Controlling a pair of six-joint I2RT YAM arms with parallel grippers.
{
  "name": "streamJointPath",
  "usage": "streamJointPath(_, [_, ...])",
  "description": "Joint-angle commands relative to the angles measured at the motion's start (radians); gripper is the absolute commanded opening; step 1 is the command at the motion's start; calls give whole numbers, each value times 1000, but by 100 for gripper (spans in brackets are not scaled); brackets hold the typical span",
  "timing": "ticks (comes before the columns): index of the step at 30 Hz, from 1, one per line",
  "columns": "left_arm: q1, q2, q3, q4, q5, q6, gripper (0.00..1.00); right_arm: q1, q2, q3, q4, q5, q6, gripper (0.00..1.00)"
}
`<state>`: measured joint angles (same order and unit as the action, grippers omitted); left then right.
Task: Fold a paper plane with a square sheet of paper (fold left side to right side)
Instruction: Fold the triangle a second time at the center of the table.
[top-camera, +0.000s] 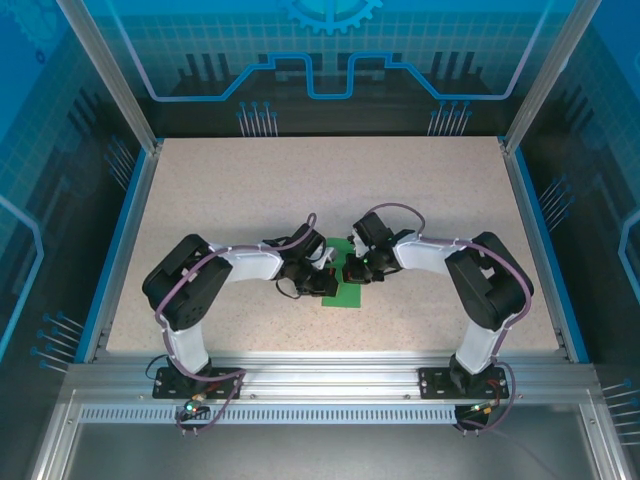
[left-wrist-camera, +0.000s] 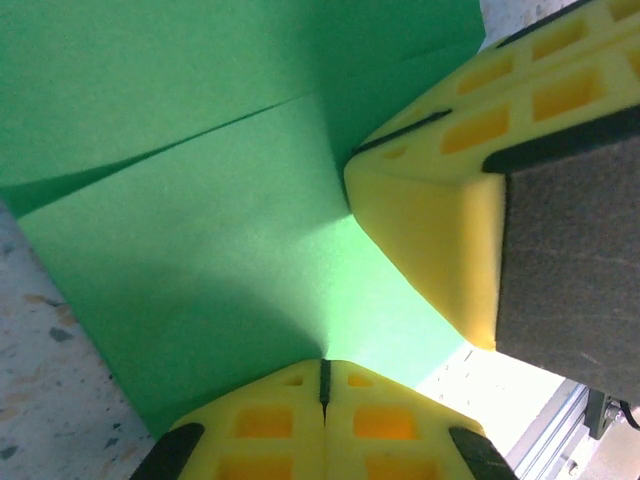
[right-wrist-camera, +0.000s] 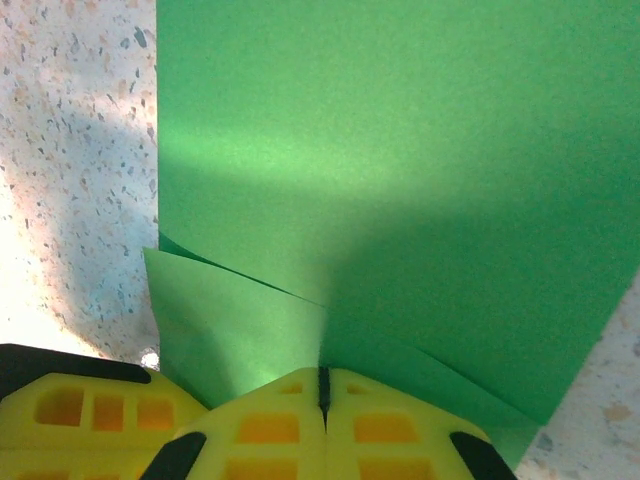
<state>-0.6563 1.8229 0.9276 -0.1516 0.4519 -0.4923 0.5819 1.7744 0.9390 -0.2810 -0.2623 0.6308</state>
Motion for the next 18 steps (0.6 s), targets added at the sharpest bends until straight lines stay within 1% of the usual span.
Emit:
streamJointPath(1, [7, -21, -44, -62, -44, -1, 0, -3, 46, -3, -97, 44, -17, 0])
streamJointPath(11, [6, -70, -99, -61, -48, -5, 0, -10, 53, 1, -113, 52, -22, 0])
streamJointPath(18, [7, -97, -118, -78, -82, -2, 0, -10, 49, -1, -117, 55, -22, 0])
